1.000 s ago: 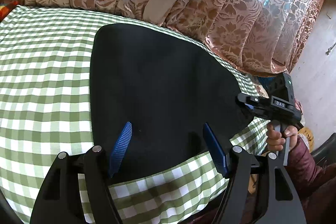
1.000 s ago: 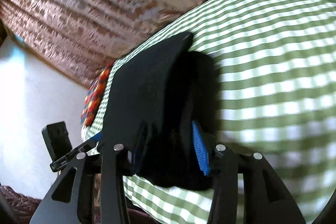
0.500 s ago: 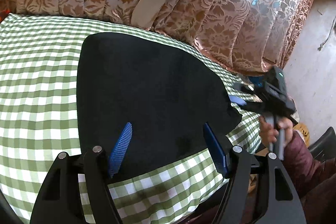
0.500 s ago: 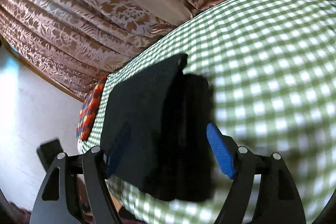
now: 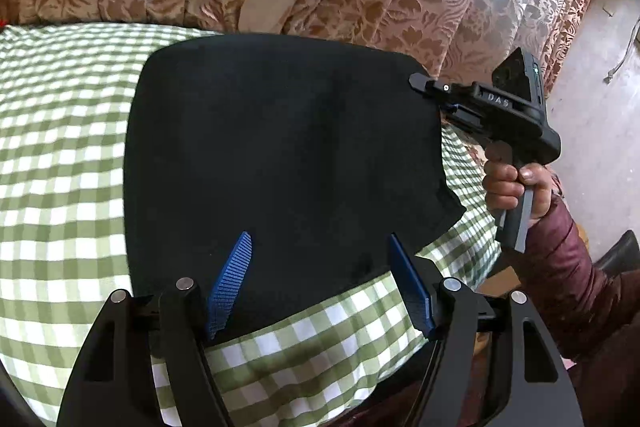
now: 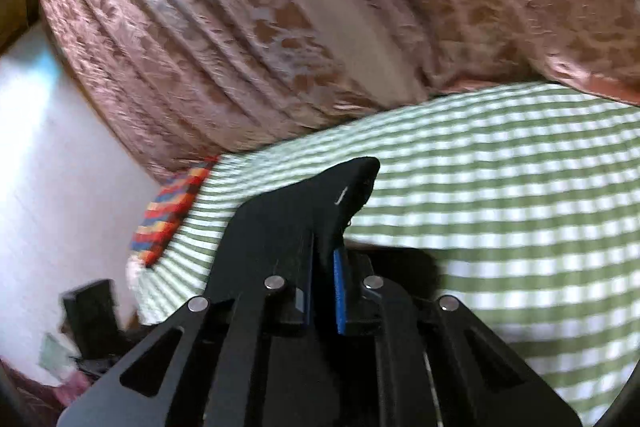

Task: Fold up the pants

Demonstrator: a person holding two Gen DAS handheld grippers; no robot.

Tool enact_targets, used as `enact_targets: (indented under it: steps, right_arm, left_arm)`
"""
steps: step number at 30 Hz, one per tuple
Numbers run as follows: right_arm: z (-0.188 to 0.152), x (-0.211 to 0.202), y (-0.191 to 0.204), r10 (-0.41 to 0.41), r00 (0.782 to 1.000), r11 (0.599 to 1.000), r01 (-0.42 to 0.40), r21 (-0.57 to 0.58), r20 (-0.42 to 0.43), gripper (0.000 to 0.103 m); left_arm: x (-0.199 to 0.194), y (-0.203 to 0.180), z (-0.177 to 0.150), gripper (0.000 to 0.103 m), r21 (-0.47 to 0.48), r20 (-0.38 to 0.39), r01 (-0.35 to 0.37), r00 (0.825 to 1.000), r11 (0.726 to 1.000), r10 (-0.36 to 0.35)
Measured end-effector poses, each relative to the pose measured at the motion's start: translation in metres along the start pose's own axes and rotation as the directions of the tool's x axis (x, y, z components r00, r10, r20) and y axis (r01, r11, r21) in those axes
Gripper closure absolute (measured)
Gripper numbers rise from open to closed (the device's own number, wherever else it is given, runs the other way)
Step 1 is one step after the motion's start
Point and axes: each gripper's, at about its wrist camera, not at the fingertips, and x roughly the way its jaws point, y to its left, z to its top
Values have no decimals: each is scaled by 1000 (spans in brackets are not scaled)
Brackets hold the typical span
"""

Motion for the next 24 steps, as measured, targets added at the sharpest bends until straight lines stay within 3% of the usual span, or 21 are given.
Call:
enact_targets:
  steps: [2,5,7,12,17,19,21,23,24]
  right_arm:
    - [-6,13,-16,-40,998,998,42,39,-38,97]
    - [-10,25,-32,-29,998,994,35,101,-56,95]
    - [-11,20,-33,-28,999,992,33,123,-47,83]
    - [-26,-26,-18,36,999,990,-32,136,-25,83]
    - [-65,-68,12,89,991,991,-77,111,-101,81]
    - [-80,-72,20,81,988,992,-67,107,-130,65]
    - [-90,-68,23,55,987,993,-38,111,-151,59]
    - [-94,-62,24,55,987,991,-36,129,-150,60]
    - [-94,-59,23,41,987,991,-21,128,-152,70]
  left_arm:
    - [10,-5,-4,34,32,-25,-26,999,999,27]
    - [18,-14,-5,34,76,-44,-67,997,995,71]
    - [20,-17,-4,34,83,-45,-89,995,993,93]
    - [6,-15,1,34,48,6,-75,997,996,74]
    - [-13,-8,7,34,-3,69,-59,996,998,59]
    - [-21,-7,10,34,-13,101,-65,993,998,67]
    - [-28,-5,10,34,-21,121,-73,990,997,75]
    - [-31,-2,11,34,-27,135,-110,984,994,113]
    - [-31,-1,10,34,-27,134,-121,983,992,124]
